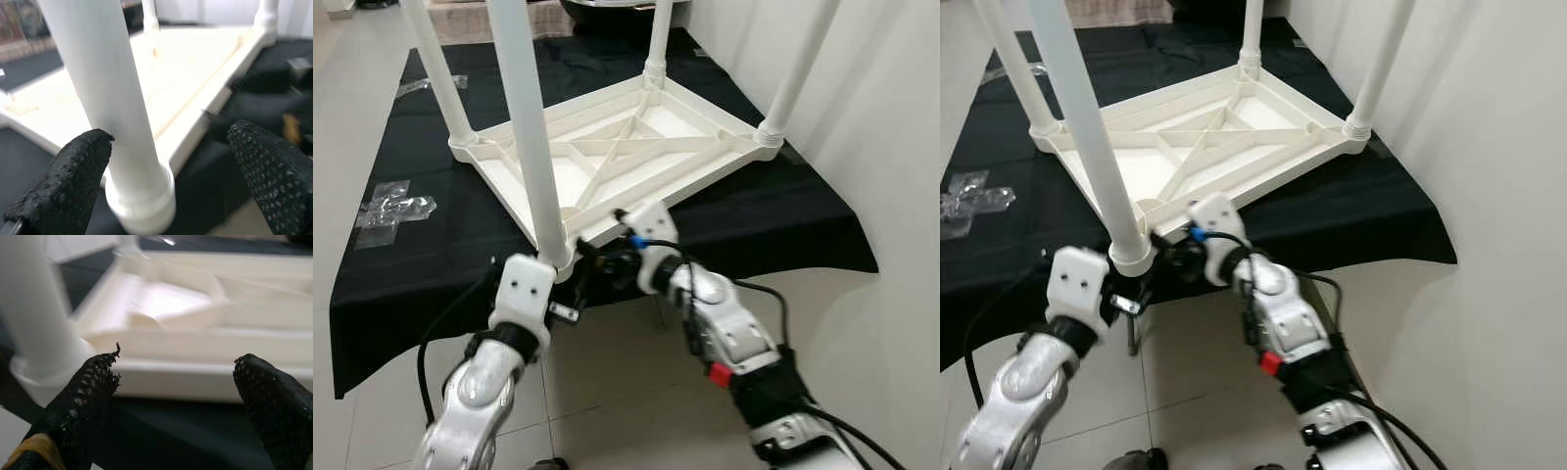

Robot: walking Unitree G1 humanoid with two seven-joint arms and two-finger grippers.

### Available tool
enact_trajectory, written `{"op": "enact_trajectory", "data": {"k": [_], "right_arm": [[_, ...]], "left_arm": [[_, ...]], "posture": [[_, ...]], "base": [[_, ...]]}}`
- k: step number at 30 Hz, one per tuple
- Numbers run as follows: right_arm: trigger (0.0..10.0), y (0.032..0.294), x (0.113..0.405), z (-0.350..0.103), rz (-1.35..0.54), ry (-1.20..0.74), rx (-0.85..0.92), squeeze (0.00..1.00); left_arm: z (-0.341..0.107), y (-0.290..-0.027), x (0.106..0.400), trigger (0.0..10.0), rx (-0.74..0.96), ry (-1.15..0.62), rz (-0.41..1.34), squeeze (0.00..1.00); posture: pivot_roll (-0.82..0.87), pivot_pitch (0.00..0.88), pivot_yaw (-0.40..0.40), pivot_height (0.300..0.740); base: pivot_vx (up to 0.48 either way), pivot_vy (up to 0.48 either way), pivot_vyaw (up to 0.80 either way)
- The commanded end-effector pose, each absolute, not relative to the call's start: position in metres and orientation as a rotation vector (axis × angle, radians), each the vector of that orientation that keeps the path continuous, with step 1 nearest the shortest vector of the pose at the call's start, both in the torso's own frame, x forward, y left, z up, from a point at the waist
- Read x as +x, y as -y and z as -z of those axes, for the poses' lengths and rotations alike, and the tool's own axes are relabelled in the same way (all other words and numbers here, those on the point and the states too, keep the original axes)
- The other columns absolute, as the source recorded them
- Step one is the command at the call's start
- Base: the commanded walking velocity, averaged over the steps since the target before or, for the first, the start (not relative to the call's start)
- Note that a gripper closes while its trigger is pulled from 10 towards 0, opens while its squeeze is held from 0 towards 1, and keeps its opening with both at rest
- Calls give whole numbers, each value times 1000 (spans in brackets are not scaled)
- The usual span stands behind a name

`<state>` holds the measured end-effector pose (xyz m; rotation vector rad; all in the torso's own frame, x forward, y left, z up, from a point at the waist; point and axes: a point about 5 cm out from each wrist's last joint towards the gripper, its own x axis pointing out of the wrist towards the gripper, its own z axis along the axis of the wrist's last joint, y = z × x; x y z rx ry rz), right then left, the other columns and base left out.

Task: Building children table

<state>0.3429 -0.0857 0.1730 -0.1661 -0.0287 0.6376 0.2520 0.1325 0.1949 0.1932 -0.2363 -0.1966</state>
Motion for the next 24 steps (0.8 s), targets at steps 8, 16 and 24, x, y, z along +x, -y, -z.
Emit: {"op": "enact_trajectory", "data": {"k": [8,16,24], "right_arm": [[10000,132,341,-167,-515,-3,-95,0],[10000,158,339,-163,-434,-25,-118,0],[10000,167,335,-163,-418,-30,-140,0]], "left_arm": [[-207,-135,270,10000,255,284,187,0],[-228,-138,289,10000,285,363,126,0],[-247,-218,299,10000,409,376,-269,0]], "posture": [[65,208,-39,740],[50,210,-37,740],[41,213,-32,740]], "base": [[0,0,0],[0,0,0],[0,0,0]]}}
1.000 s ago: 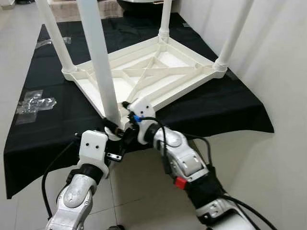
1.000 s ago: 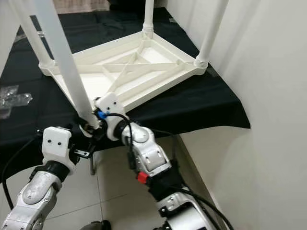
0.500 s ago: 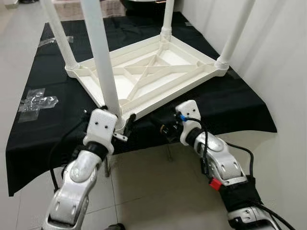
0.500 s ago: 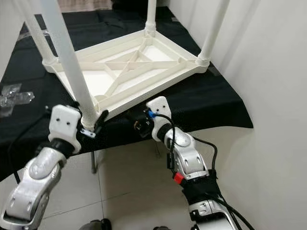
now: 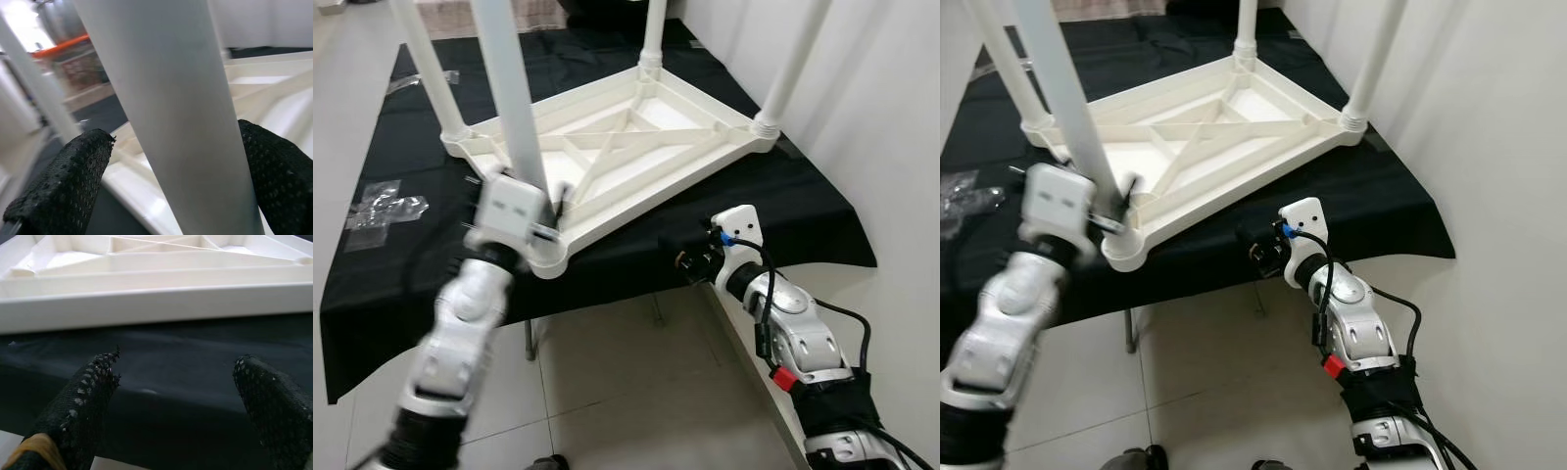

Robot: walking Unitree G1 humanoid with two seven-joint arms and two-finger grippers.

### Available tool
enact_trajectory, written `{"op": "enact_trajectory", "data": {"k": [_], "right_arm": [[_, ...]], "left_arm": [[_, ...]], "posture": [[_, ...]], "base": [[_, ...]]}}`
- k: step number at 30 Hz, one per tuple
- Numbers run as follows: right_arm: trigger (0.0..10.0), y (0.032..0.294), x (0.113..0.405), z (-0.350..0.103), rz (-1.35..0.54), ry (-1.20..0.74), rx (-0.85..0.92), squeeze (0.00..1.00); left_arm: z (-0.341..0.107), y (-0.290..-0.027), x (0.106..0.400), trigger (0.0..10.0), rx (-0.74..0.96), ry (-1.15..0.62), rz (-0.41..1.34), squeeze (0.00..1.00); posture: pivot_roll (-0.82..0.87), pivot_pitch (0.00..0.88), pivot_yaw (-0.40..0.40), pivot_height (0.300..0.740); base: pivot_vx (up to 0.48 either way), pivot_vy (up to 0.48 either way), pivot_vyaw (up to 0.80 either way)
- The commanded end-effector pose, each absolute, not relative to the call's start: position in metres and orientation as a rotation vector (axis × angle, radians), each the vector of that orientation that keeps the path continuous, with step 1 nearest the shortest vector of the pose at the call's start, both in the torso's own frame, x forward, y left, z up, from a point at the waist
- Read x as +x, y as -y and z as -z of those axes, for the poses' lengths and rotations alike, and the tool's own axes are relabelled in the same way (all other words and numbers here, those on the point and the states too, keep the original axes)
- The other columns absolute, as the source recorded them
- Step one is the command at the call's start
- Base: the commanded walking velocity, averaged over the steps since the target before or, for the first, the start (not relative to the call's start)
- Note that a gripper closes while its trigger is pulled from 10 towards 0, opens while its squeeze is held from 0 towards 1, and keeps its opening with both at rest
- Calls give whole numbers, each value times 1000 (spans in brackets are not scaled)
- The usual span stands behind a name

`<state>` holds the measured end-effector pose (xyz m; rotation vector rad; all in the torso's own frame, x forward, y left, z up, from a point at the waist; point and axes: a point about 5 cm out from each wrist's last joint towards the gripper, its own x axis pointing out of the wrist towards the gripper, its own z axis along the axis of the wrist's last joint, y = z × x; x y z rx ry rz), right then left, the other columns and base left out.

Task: Building children table

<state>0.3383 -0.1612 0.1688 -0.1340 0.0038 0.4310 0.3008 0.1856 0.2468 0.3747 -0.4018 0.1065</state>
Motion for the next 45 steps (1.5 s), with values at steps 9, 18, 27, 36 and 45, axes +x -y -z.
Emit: {"op": "enact_trajectory", "data": {"k": [9,18,27,36,45], "right_arm": [[10000,172,335,-162,-409,-49,-159,0],[10000,168,333,-160,-429,-59,-171,0],[10000,161,334,-161,-438,-35,-180,0],[10000,153,336,-164,-457,-13,-196,0],[10000,141,333,-160,-464,-9,-151,0]], "left_arm": [[-267,-314,263,10000,543,358,-584,0],[-283,-369,238,10000,582,344,-802,0],[-250,-293,273,10000,394,309,-232,0],[-187,-178,243,10000,202,176,286,0],[-181,-154,246,10000,70,179,295,0]], "posture": [[62,224,-41,740],[60,225,-45,740],[58,223,-36,740],[65,223,-25,740],[63,198,-33,740]], "base": [[0,0,0],[0,0,0],[0,0,0],[0,0,0],[0,0,0]]}}
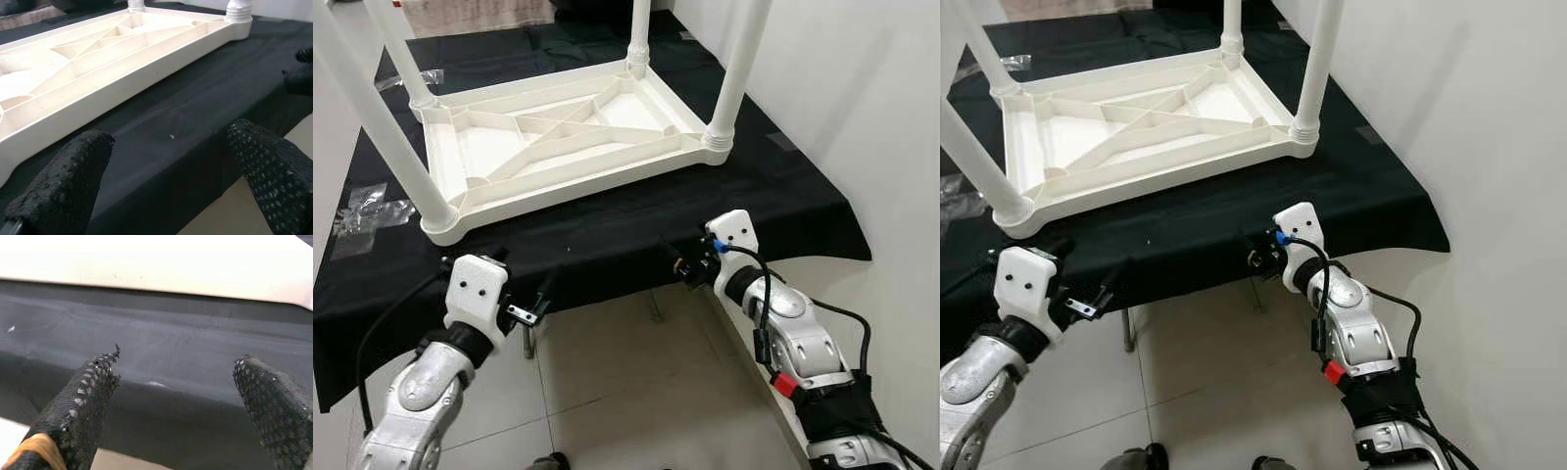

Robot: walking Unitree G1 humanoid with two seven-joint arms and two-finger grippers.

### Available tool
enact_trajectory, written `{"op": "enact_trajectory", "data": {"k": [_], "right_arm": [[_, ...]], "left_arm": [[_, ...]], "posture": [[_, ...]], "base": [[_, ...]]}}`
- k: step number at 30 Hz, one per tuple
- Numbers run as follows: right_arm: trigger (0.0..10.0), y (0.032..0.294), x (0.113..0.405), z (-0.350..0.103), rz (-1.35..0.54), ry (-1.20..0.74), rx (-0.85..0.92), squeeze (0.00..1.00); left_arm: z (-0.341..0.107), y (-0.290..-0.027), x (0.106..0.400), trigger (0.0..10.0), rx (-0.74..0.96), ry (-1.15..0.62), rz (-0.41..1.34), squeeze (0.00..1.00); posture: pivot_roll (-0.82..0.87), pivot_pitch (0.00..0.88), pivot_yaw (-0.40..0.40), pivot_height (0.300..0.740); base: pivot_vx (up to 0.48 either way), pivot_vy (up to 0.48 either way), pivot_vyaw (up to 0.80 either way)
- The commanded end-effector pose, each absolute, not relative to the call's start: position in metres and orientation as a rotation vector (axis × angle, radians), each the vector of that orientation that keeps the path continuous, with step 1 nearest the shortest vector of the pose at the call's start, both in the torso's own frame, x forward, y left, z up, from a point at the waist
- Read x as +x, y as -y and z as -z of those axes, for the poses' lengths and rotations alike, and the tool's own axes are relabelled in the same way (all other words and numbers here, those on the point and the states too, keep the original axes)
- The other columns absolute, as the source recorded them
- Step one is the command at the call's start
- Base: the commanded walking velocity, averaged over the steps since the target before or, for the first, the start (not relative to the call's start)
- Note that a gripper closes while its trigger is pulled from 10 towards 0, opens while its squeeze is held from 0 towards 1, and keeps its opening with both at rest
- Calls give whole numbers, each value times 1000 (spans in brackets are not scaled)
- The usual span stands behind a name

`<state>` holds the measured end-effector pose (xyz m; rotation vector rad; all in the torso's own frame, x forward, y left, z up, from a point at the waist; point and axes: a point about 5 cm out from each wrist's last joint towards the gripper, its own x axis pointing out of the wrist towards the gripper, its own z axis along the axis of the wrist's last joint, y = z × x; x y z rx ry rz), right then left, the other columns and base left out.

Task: Building children table

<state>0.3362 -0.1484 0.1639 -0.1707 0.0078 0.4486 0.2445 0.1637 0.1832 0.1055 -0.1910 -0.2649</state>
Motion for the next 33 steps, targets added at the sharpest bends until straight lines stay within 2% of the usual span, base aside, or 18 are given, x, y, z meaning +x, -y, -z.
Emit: {"op": "enact_trajectory", "data": {"k": [1,9,20,25,33], "right_arm": [[10000,141,333,-160,-464,-9,-151,0],[10000,126,332,-168,-480,-25,13,0],[10000,127,337,-179,-472,33,35,0],[10000,125,340,-185,-471,51,-32,0],[10000,143,352,-209,-428,122,-69,0]], "left_arm": [[-181,-154,246,10000,70,179,295,0],[-204,-119,258,10000,-1,258,391,0],[-208,-117,263,10000,-5,272,385,0],[-208,-114,263,10000,-13,269,377,0],[-207,-115,263,10000,-14,265,367,0]], "posture": [[63,198,-33,740],[46,190,-32,740],[45,191,-35,740],[46,191,-39,740],[43,195,-42,740]], "base": [[0,0,0],[246,0,-100],[324,0,-291],[284,0,0],[197,0,0]]}}
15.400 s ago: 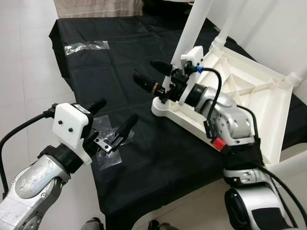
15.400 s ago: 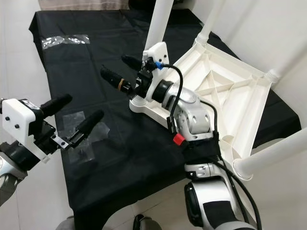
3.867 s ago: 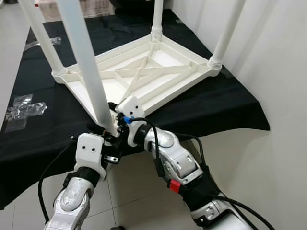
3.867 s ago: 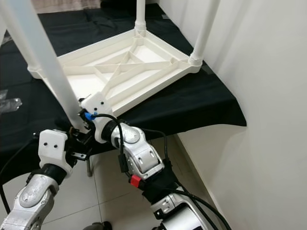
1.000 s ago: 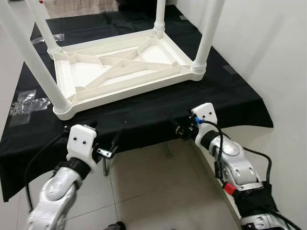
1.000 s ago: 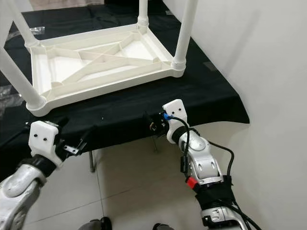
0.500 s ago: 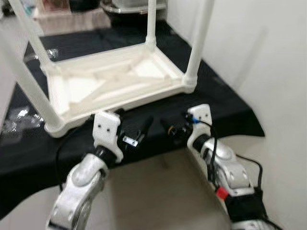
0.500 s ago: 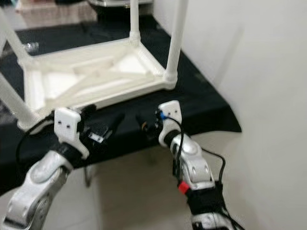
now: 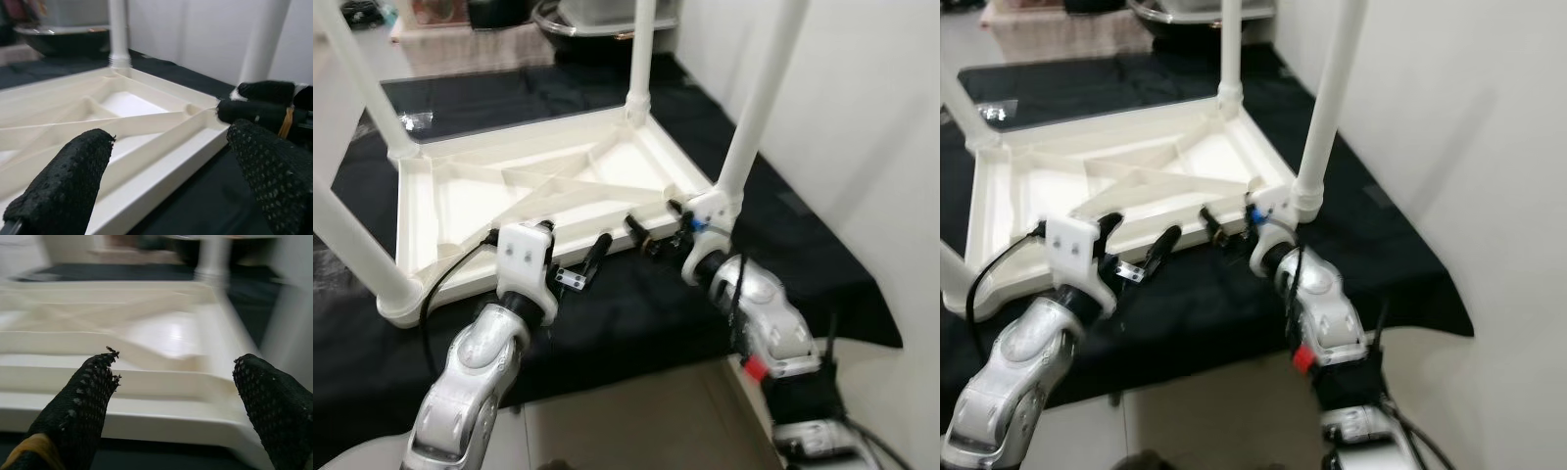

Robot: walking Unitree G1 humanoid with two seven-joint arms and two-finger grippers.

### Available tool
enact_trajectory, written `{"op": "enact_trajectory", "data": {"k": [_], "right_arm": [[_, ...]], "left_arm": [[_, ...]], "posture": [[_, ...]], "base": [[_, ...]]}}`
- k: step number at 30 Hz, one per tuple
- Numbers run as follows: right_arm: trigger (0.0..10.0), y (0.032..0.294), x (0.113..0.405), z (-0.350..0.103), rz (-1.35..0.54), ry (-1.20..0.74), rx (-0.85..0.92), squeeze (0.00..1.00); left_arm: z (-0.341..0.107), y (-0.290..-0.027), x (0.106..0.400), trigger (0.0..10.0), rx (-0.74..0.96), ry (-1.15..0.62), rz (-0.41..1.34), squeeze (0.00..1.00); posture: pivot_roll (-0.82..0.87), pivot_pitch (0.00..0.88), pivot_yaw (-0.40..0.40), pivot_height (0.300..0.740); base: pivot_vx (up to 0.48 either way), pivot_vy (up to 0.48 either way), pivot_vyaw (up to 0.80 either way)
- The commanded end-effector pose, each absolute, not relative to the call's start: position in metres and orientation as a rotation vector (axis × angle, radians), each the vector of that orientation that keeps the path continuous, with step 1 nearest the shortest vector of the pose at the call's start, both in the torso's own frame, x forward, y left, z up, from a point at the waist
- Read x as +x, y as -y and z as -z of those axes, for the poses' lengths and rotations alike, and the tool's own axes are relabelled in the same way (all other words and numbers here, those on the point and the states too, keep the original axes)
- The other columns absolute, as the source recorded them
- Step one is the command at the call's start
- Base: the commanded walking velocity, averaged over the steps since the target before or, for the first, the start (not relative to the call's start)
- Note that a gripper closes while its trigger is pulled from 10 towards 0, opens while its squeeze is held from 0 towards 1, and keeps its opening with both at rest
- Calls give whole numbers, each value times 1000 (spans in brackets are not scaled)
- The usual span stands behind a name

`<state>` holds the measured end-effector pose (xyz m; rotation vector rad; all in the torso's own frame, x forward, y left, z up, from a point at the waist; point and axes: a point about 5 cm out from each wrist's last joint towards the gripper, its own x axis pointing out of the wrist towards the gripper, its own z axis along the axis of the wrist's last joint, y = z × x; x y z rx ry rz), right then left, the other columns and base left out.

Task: Building children table

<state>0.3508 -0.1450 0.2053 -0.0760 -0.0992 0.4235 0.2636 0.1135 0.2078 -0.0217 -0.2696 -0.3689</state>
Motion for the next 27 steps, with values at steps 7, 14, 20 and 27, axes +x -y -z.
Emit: {"op": "enact_trajectory", "data": {"k": [7,14,20,27], "right_arm": [[10000,153,357,-223,-410,162,-82,0],[10000,178,362,-238,-414,199,-116,0],[10000,206,364,-249,-475,211,-117,0],[10000,173,370,-261,-793,250,-110,0]], "left_arm": [[-204,-115,262,10000,-15,249,366,0],[-198,-104,251,10000,-26,211,510,0],[-195,-99,235,10000,-32,194,673,0],[-209,-107,232,10000,14,236,756,0]], "posture": [[44,199,-43,740],[52,208,-43,740],[53,217,-37,740],[66,232,-35,740]], "base": [[0,0,0],[0,0,0],[0,0,0],[0,0,0]]}}
